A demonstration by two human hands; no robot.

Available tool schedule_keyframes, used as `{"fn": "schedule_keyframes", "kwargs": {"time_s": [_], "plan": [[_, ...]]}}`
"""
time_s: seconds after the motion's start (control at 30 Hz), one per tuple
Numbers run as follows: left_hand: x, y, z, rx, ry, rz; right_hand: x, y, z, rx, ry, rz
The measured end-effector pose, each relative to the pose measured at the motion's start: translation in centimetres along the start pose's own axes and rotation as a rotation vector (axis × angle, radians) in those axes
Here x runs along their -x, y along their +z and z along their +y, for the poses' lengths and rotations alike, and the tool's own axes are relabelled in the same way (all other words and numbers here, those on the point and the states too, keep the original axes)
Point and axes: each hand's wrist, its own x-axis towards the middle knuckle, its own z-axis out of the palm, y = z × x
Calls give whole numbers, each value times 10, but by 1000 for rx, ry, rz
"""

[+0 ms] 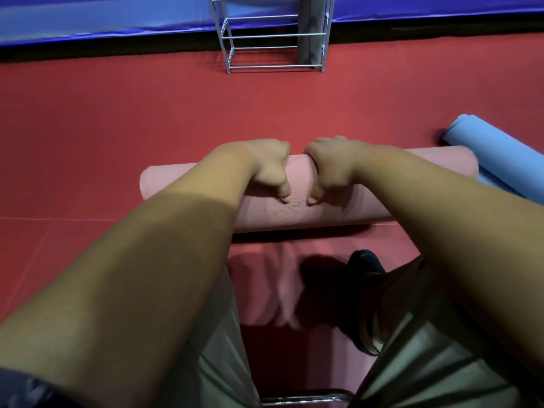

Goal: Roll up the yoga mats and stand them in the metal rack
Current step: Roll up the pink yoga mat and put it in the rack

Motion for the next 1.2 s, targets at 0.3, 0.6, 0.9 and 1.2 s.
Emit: {"fn": "schedule_keyframes", "kwargs": {"time_s": [0.3,0.6,0.9,1.2], "plan": [[0,9,15,-154,24,62,2,-1,10,-114,31,34],[-4,-8,2,70,-40,3,13,-2,5,-3,44,19],[-8,5,14,-20,0,-3,9,-2,12,-88,84,21],[-6,1,15,32,-62,4,3,2,15,51,48,5]]}}
